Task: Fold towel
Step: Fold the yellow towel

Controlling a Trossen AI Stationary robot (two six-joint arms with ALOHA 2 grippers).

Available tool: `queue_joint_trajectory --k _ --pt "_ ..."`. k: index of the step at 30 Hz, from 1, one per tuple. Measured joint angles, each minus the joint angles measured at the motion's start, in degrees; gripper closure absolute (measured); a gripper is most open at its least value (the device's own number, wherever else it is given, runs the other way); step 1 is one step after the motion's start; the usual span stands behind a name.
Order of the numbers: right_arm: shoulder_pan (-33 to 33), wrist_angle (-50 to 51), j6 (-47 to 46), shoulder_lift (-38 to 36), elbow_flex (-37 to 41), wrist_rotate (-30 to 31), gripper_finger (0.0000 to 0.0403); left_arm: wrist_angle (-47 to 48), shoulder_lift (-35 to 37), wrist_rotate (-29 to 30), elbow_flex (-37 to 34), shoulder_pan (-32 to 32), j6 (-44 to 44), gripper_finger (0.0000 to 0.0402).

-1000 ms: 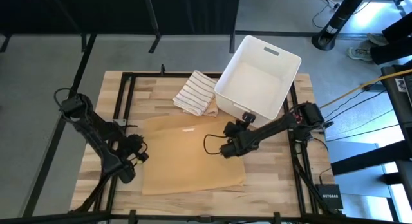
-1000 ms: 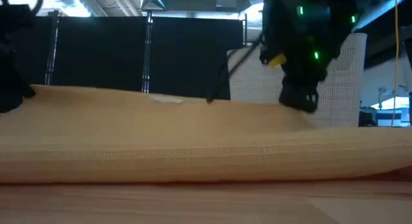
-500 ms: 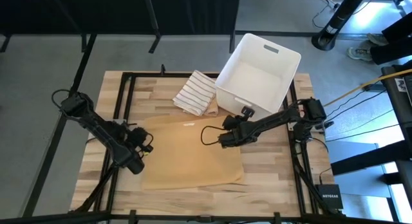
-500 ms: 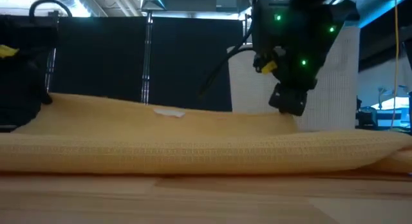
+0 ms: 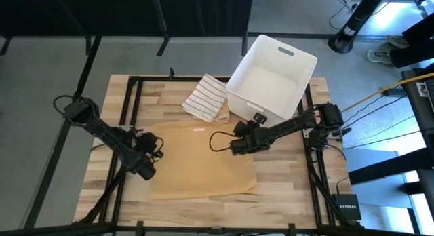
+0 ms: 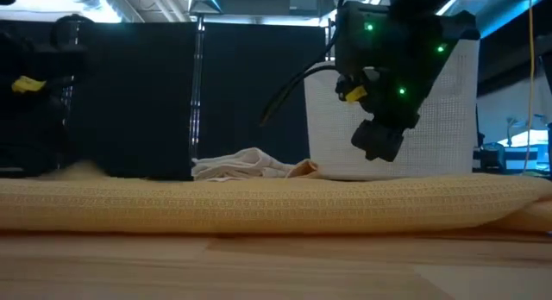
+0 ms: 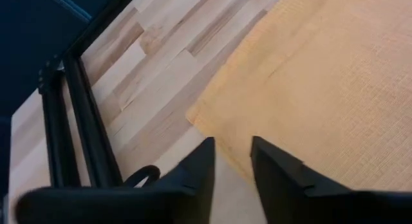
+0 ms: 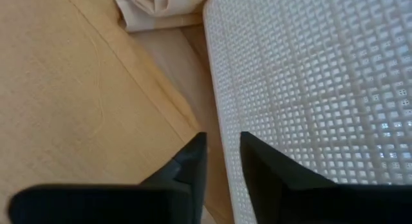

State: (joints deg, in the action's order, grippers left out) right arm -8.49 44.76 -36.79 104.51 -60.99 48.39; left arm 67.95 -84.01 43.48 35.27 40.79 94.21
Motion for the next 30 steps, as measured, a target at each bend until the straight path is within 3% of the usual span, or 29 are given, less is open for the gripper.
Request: queue_joint_trajectory --k 5,9,14,19,24,30 --pt "-0.2 4.6 0.0 -0.4 -2.0 -0.4 0.0261 1.4 0.9 -3.2 2.8 -0.5 -5.5 0.0247" --pt "-2.9 6.6 1.1 -3.1 -5.1 -2.3 0.0243 -0.3 2.8 -4.5 6.0 0.9 -9.6 0.0222" --pt "-8.0 -1.0 5.8 -5.1 -5.6 -15.8 0.0242 -17.4 3.9 -5.4 6.4 4.2 -20.7 0.0216" --pt "-13.1 -11.8 5.7 -4.8 -2.5 -28.7 0.0244 -32.2 1.4 -11.0 6.4 6.5 -28.5 0.0215" --pt "-19.0 -20.0 3.8 -4.8 1.8 -33.2 0.0244 -39.8 -3.4 -15.5 6.4 8.9 -29.7 0.0215" --pt "-26.7 -16.4 -6.4 -4.9 -0.3 -39.7 0.0244 -40.4 -7.8 -16.1 6.4 10.8 -26.1 0.0215"
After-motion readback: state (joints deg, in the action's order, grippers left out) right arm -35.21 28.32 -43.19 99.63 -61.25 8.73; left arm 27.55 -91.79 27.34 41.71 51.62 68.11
